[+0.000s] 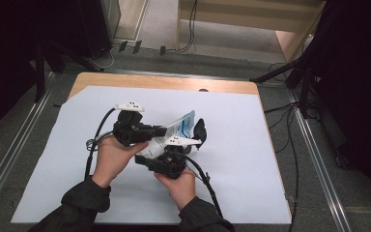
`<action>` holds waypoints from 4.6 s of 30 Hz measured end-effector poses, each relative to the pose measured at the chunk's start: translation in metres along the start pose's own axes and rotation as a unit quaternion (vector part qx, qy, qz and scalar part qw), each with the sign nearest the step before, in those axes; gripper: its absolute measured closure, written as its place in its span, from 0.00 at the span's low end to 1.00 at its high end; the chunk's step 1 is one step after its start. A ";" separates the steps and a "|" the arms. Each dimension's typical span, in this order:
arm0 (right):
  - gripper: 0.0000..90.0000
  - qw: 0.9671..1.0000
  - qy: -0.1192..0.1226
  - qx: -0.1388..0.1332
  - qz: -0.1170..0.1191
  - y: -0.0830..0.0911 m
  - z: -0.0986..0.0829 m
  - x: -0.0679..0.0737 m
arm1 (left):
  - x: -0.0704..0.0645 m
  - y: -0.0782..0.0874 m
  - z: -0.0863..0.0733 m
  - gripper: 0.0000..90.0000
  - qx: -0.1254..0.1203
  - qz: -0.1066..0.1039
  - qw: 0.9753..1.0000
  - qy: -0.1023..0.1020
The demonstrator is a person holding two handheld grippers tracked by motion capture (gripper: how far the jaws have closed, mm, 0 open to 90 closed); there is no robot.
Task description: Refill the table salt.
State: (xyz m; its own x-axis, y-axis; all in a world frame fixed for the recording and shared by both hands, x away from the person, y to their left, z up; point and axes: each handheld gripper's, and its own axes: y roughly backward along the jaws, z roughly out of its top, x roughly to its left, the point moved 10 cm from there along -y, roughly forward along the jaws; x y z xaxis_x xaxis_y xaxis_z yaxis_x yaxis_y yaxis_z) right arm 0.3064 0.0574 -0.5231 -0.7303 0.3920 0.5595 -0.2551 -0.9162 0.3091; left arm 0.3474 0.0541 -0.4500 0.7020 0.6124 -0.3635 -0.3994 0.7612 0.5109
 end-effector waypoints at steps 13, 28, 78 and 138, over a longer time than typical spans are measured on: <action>0.71 1.000 -0.010 -0.002 0.010 0.000 0.000 0.002 | 0.000 0.000 -0.001 1.00 0.005 0.005 1.000 0.001; 0.65 1.000 0.015 -0.001 -0.011 0.001 0.000 0.000 | 0.003 0.003 -0.002 1.00 0.011 0.021 1.000 -0.001; 0.67 1.000 0.004 -0.005 0.001 -0.002 0.011 0.007 | -0.001 0.002 0.006 1.00 0.030 0.007 1.000 -0.001; 0.70 1.000 0.006 -0.014 0.012 -0.002 0.014 0.009 | -0.004 0.004 0.008 1.00 0.034 0.008 0.999 -0.008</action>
State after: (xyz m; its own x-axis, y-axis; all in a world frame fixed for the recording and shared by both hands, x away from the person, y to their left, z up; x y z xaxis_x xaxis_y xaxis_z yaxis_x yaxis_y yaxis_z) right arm 0.3098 0.0639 -0.5079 -0.7437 0.3689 0.5575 -0.2543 -0.9274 0.2744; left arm 0.3478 0.0526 -0.4400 0.7053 0.6205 -0.3428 -0.3698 0.7346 0.5689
